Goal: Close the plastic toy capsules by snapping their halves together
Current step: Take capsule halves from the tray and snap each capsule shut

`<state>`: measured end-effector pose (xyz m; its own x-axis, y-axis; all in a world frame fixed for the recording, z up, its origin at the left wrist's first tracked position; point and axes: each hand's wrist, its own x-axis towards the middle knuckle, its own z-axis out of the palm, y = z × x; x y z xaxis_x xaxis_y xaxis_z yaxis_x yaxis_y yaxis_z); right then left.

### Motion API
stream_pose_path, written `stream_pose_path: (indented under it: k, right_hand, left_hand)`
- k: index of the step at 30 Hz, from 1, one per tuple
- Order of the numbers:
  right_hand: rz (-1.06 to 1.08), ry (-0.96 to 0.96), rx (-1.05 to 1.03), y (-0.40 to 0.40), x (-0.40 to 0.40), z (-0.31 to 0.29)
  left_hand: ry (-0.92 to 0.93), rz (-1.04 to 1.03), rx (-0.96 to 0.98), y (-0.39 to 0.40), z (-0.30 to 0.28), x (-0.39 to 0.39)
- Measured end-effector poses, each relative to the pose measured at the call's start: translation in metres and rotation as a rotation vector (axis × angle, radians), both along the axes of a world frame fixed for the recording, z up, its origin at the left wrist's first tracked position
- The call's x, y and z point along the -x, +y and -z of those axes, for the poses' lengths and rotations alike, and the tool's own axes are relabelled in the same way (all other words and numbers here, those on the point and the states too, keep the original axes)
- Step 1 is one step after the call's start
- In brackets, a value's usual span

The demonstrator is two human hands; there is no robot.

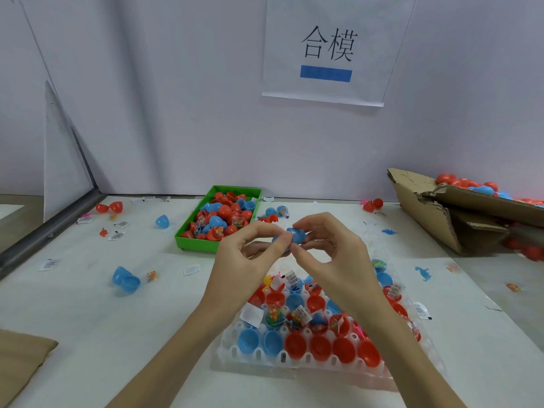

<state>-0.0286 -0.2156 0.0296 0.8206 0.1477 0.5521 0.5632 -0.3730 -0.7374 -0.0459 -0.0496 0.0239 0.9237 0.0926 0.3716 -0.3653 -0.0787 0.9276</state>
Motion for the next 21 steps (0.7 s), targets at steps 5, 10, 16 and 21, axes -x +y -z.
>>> stream_pose_path:
  k: [5, 10, 16, 21]
  right_hand:
    - [-0.036, 0.023, 0.007, -0.0028, 0.0008, -0.0013]
    - [-0.099, 0.094, -0.073, -0.0076, 0.0006, -0.0024]
    - [-0.133, 0.125, -0.101, -0.0071, 0.0013, -0.0023]
    - [-0.148, 0.106, -0.135, -0.0054, 0.0040, -0.0018]
  left_hand:
    - [0.006, -0.012, 0.005, 0.0015, 0.0025, -0.0015]
    - [0.049, 0.034, 0.074, 0.0006, 0.0021, -0.0011]
    - [0.113, 0.040, 0.146, -0.0007, 0.0000, -0.0023]
    - [0.111, 0.056, 0.176, -0.0003, -0.0026, -0.0008]
